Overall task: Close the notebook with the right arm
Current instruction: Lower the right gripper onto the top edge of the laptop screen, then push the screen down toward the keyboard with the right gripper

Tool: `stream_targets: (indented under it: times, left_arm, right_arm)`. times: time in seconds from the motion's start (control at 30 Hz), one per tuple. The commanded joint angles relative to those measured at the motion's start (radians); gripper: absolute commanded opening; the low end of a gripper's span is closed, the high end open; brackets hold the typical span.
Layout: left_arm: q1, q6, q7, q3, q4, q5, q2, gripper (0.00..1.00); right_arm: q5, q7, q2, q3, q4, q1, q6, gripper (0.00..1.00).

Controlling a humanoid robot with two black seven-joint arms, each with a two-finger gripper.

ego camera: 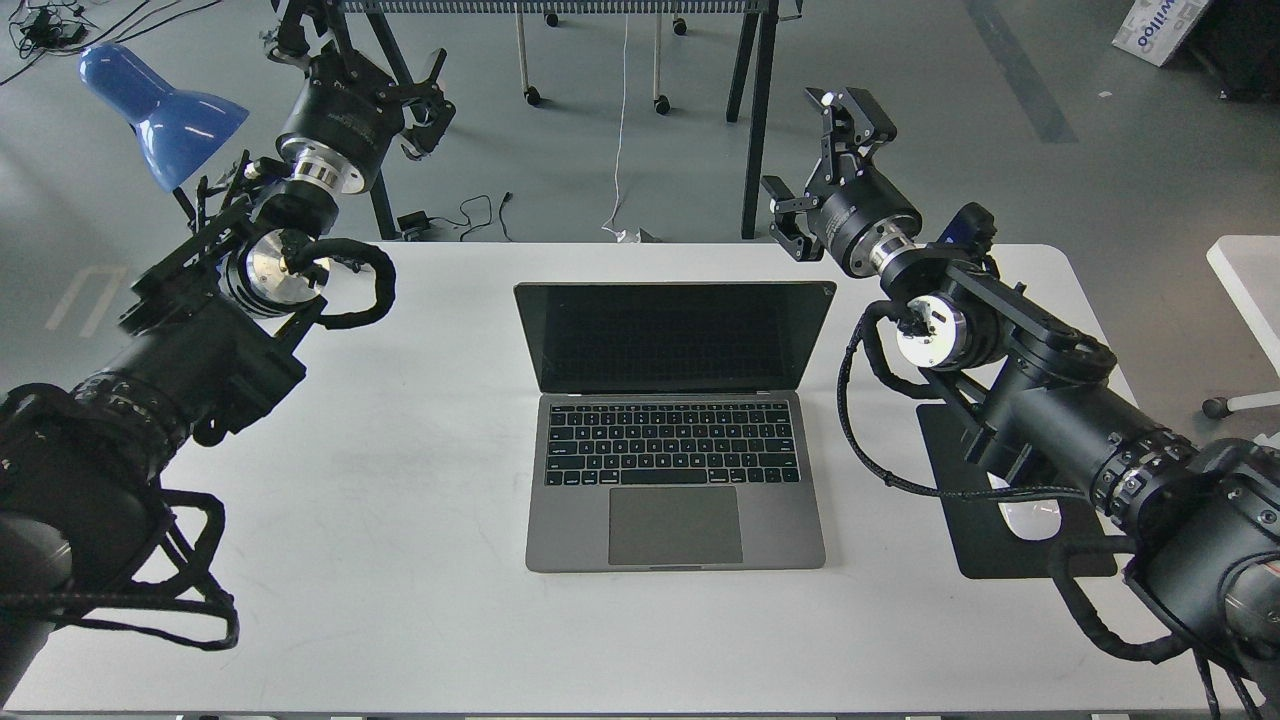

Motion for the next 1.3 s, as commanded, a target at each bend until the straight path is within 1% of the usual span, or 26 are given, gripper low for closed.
stream_targets:
  times: [0.0,0.1,0.17,0.3,0.4,0.57,0.77,1.07,1.27]
  left_arm:
    - [0.0,0.0,0.0,0.0,0.0,0.0,0.0,1.0]
    - [0.0,0.0,0.002,0.0,0.0,0.0,0.0,1.0]
    - [0.0,0.0,0.0,0.0,0.0,0.0,0.0,1.0]
    - [0.0,0.0,0.002,0.0,0.0,0.0,0.0,1.0]
    - [0.002,0.0,0.002,0.0,0.0,0.002,0.0,1.0]
    - [0.002,0.0,0.003,0.0,0.0,0.002,0.002,1.0]
    - [0.002,0.0,0.002,0.0,0.0,0.0,0.002,1.0]
    - [0.002,0.0,0.002,0.0,0.0,0.0,0.002,1.0]
    - [0.002,0.0,0.003,0.0,0.0,0.002,0.002,1.0]
  right_arm:
    - [-0.002,-0.004,0.01,-0.023,0.016,-0.027,0.002,1.0]
    - [-0.001,-0.006,0.006,-0.071,0.076,-0.033,-0.001,1.0]
    - [-0.001,-0.01,-0.013,-0.077,0.157,-0.058,-0.006,1.0]
    - [-0.002,-0.015,-0.115,-0.103,0.297,-0.102,-0.007,1.0]
    - [-0.002,-0.016,-0.164,-0.137,0.357,-0.118,-0.019,1.0]
    - [-0.001,-0.018,-0.224,-0.146,0.414,-0.148,-0.021,1.0]
    - [-0.018,-0.022,-0.261,-0.195,0.484,-0.174,-0.019,1.0]
    - [-0.044,-0.022,-0.263,-0.221,0.487,-0.208,-0.013,1.0]
    - [-0.07,-0.022,-0.263,-0.285,0.5,-0.239,-0.013,1.0]
